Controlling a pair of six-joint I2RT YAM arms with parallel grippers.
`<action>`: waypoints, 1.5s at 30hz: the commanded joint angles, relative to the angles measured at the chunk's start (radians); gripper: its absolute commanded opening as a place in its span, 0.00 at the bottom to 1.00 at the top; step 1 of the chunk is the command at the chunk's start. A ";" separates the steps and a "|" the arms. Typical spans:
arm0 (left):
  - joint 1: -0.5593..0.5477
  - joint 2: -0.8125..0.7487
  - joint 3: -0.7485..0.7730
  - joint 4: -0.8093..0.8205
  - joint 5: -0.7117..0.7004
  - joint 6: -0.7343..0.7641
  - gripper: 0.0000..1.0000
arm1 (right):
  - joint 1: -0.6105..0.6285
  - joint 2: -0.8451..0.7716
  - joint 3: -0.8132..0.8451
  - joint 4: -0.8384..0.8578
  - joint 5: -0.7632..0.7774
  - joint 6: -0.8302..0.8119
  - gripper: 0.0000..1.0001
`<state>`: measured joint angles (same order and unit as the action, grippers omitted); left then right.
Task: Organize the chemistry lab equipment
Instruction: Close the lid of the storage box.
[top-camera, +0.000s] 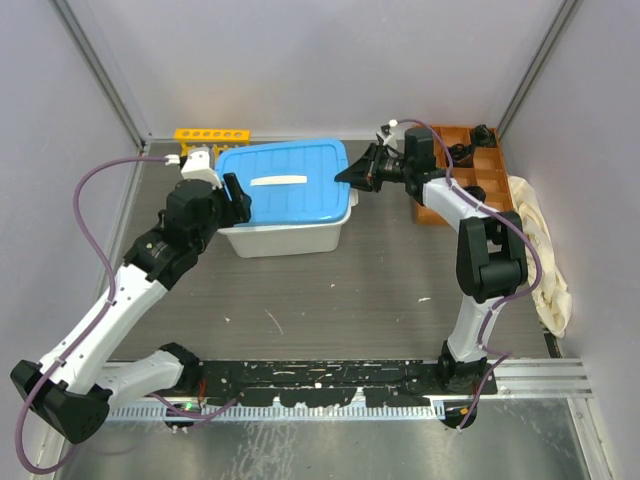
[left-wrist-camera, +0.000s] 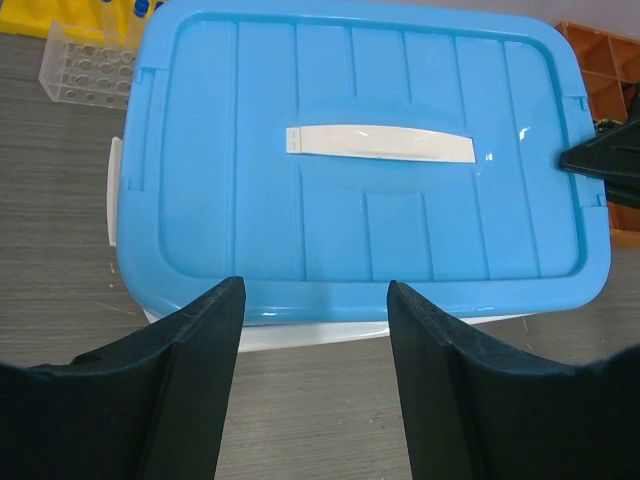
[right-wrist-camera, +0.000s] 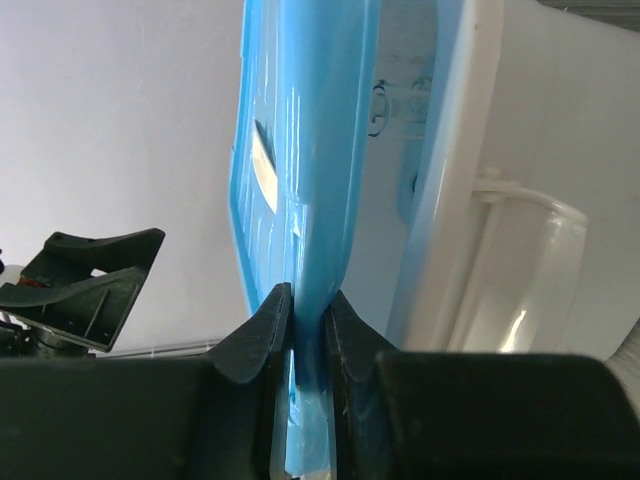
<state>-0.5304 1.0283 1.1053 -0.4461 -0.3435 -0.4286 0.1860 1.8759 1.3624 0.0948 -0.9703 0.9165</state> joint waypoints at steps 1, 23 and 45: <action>0.011 0.006 0.017 0.031 0.024 -0.001 0.61 | -0.020 -0.051 0.046 -0.089 0.038 -0.127 0.01; 0.026 0.043 -0.007 0.053 0.065 -0.030 0.61 | -0.038 0.006 -0.085 0.732 -0.156 0.484 0.01; 0.049 0.010 0.017 0.043 0.068 -0.020 0.60 | -0.068 0.000 -0.149 0.904 -0.174 0.635 0.01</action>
<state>-0.4885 1.0637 1.0805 -0.4389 -0.2832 -0.4561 0.1238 1.9564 1.2125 1.0569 -1.1439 1.6478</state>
